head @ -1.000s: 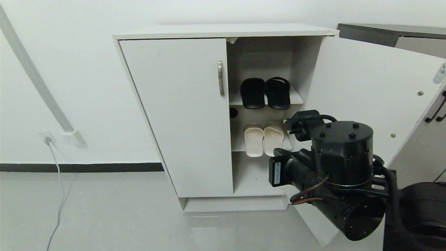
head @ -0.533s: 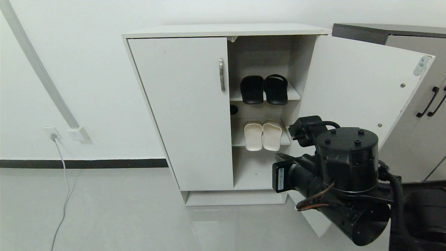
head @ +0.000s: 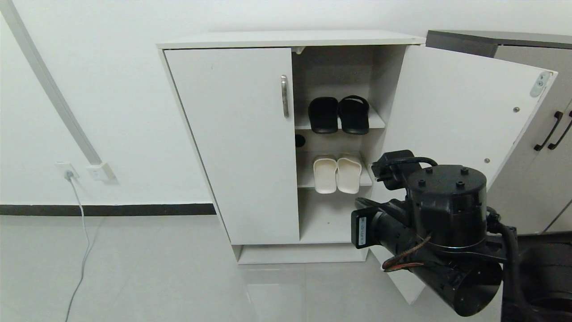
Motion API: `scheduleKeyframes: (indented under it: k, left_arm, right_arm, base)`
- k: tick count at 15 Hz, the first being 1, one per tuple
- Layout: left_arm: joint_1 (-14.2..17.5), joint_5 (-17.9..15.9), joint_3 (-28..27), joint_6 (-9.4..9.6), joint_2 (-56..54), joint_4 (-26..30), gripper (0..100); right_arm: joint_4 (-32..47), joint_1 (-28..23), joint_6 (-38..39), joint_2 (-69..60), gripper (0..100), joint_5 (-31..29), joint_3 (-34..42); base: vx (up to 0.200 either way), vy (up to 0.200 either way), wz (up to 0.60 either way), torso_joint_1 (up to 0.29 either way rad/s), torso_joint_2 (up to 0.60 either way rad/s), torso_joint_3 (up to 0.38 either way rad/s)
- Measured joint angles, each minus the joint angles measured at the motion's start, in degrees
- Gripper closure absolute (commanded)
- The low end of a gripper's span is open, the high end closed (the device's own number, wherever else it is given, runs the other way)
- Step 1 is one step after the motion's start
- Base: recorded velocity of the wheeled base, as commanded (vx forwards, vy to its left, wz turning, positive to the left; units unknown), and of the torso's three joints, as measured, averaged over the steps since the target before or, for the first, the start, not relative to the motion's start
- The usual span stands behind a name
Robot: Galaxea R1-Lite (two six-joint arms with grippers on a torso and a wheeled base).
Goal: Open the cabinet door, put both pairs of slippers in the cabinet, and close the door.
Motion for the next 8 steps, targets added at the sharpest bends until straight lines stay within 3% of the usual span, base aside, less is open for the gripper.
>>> scheduleKeyframes:
  k: [5,8]
  left_arm:
    - [0.0,0.0,0.0,0.00,0.0,0.0,100]
    - [0.0,0.0,0.0,-0.01,0.0,0.0,100]
  right_arm:
    - [-0.1,-0.1,0.0,0.2,100,0.7,0.0]
    - [-0.2,-0.2,0.0,0.1,100,1.5,0.0]
  base:
    - [0.000,0.000,0.00,0.000,-0.01,-0.020]
    - [0.000,0.000,0.00,0.002,-0.18,-0.320]
